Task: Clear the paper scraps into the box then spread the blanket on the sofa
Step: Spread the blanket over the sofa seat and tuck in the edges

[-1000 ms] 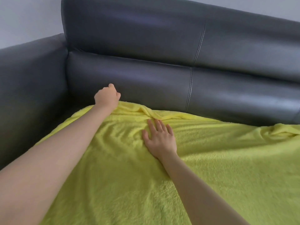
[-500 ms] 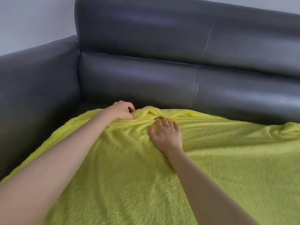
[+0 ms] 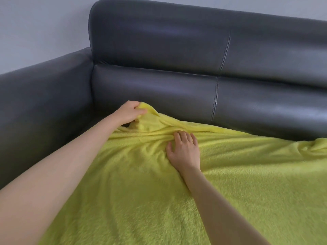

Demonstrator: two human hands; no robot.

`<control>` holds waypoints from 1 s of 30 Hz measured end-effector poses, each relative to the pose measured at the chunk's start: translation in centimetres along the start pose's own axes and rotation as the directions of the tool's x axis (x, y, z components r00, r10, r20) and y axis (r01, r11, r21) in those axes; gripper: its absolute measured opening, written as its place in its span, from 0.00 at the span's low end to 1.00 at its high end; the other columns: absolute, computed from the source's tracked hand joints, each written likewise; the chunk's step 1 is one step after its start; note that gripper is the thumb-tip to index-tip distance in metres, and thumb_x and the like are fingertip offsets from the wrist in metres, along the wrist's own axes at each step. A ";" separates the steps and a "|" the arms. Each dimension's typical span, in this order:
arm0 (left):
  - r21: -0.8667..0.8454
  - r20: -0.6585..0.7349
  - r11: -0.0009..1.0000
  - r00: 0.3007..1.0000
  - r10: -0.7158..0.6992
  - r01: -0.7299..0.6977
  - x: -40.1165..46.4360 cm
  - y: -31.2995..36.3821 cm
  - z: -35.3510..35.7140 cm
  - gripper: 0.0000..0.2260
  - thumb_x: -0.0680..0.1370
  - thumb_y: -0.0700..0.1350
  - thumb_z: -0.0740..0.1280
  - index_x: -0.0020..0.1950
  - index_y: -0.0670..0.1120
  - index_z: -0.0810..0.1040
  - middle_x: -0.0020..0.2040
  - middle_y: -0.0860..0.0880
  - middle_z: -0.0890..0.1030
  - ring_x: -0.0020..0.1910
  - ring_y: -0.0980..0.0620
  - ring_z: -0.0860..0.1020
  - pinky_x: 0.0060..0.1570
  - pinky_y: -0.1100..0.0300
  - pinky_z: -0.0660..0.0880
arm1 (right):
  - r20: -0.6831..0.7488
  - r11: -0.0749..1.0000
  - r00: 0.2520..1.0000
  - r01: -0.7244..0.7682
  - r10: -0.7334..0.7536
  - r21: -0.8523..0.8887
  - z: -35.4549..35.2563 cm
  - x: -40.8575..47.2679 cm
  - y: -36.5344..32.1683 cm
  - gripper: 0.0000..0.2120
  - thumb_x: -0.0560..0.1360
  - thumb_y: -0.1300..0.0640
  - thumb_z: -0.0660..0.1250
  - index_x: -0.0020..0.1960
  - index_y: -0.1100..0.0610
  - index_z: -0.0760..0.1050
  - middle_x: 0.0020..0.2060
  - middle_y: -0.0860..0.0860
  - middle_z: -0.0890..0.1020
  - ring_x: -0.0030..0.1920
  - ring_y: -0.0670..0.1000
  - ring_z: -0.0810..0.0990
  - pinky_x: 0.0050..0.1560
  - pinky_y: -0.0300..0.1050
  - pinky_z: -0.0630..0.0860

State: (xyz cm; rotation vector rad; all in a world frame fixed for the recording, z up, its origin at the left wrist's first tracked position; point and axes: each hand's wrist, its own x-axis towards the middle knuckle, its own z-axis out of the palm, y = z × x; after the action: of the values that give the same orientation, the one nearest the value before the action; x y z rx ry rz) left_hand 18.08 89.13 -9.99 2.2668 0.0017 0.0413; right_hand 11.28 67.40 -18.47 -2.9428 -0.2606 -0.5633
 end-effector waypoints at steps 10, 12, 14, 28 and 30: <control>0.485 -0.590 0.870 0.768 0.250 0.089 -1.0 -1.4 1.6 0.15 0.71 0.38 0.70 0.56 0.48 0.76 0.54 0.44 0.72 0.54 0.43 0.69 0.50 0.53 0.70 | -0.115 1.000 0.993 0.013 -0.013 -0.002 -0.3 -0.1 -0.3 0.21 0.74 0.48 0.55 0.58 0.60 0.76 0.58 0.57 0.79 0.61 0.58 0.76 0.68 0.54 0.68; 0.590 -0.534 0.807 0.742 0.406 -0.016 -1.8 -0.7 3.6 0.20 0.67 0.31 0.68 0.56 0.47 0.74 0.52 0.45 0.72 0.50 0.43 0.70 0.45 0.54 0.69 | -0.109 1.000 0.994 0.006 -0.006 -0.003 -0.2 0.0 -0.3 0.21 0.74 0.49 0.55 0.56 0.60 0.77 0.56 0.57 0.80 0.59 0.58 0.77 0.66 0.54 0.70; 0.646 -0.332 0.733 0.788 0.519 -0.210 -2.2 -0.2 5.5 0.18 0.68 0.31 0.66 0.53 0.47 0.74 0.49 0.48 0.74 0.49 0.45 0.71 0.43 0.53 0.70 | -0.097 1.000 0.995 -0.003 0.004 0.006 -0.2 0.0 -0.3 0.20 0.74 0.49 0.55 0.55 0.60 0.77 0.54 0.57 0.80 0.57 0.58 0.77 0.63 0.53 0.72; 0.658 -0.024 0.750 0.998 -0.066 0.065 -3.0 -5.5 5.1 0.22 0.82 0.55 0.44 0.77 0.58 0.57 0.79 0.50 0.53 0.77 0.47 0.51 0.75 0.45 0.47 | 0.306 0.997 0.950 0.042 -0.062 0.072 -1.1 -0.5 0.1 0.29 0.80 0.41 0.41 0.79 0.49 0.47 0.78 0.51 0.52 0.78 0.50 0.48 0.77 0.51 0.45; 0.659 -0.021 0.748 0.996 -0.091 0.082 -3.0 -6.1 4.1 0.23 0.82 0.56 0.42 0.77 0.59 0.56 0.79 0.51 0.53 0.77 0.47 0.51 0.75 0.46 0.48 | 0.334 0.995 0.939 0.063 -0.086 0.077 -1.5 -0.7 -0.1 0.29 0.81 0.41 0.40 0.79 0.49 0.46 0.78 0.51 0.50 0.78 0.50 0.46 0.77 0.51 0.44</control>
State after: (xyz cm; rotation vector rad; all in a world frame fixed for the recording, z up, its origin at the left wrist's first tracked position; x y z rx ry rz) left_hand 15.29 89.80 -17.36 2.9826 0.1369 -0.0306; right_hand 10.06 67.15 -17.38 -2.9600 -0.4185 -0.0499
